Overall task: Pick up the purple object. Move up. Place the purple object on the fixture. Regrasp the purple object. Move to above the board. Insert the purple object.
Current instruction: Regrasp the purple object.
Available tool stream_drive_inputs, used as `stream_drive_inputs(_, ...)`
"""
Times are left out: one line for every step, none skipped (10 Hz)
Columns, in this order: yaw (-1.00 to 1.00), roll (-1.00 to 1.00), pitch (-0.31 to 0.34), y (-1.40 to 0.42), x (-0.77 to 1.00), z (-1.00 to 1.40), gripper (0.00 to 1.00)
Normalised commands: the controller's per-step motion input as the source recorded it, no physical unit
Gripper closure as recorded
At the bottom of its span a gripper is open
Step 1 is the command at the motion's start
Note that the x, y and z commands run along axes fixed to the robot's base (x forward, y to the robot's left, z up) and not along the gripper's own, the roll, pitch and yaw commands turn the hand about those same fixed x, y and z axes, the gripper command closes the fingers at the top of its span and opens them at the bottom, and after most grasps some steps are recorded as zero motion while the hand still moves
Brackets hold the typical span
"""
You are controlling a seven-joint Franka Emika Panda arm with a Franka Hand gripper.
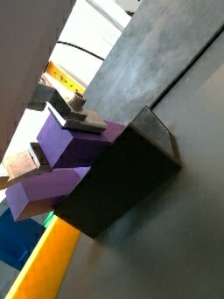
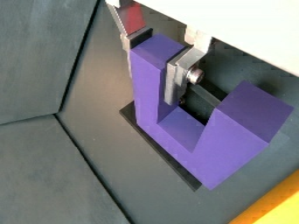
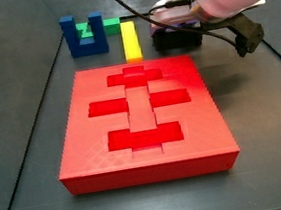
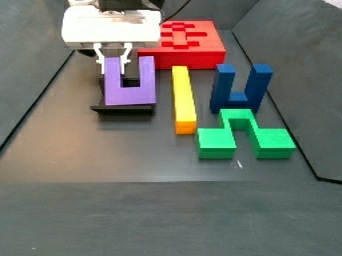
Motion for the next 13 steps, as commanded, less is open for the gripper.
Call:
stream_drive_inputs(0.0,0.0,0.0,0.0,0.0,0.0,1.0)
stream_drive_inputs(0.0,0.0,0.0,0.0,0.0,0.0,1.0)
stream_drive_inputs(0.0,0.0,0.0,0.0,0.0,0.0,1.0)
stream_drive_inputs(0.0,0.0,0.0,0.0,0.0,0.0,1.0)
stream_drive_inputs(0.0,0.0,0.0,0.0,0.0,0.0,1.0)
stream_drive_inputs(0.0,0.0,0.0,0.0,0.0,0.0,1.0)
stream_drive_inputs(0.0,0.0,0.0,0.0,0.0,0.0,1.0)
stream_drive_inputs(0.0,0.0,0.0,0.0,0.0,0.0,1.0)
stream_drive_inputs(0.0,0.0,0.0,0.0,0.0,0.0,1.0)
stream_drive_inputs(0.0,0.0,0.0,0.0,0.0,0.0,1.0)
stream_drive_inputs(0.0,0.0,0.0,0.0,0.0,0.0,1.0)
stream_drive_inputs(0.0,0.0,0.0,0.0,0.0,0.0,1.0)
stream_drive_inputs(0.0,0.0,0.0,0.0,0.0,0.0,1.0)
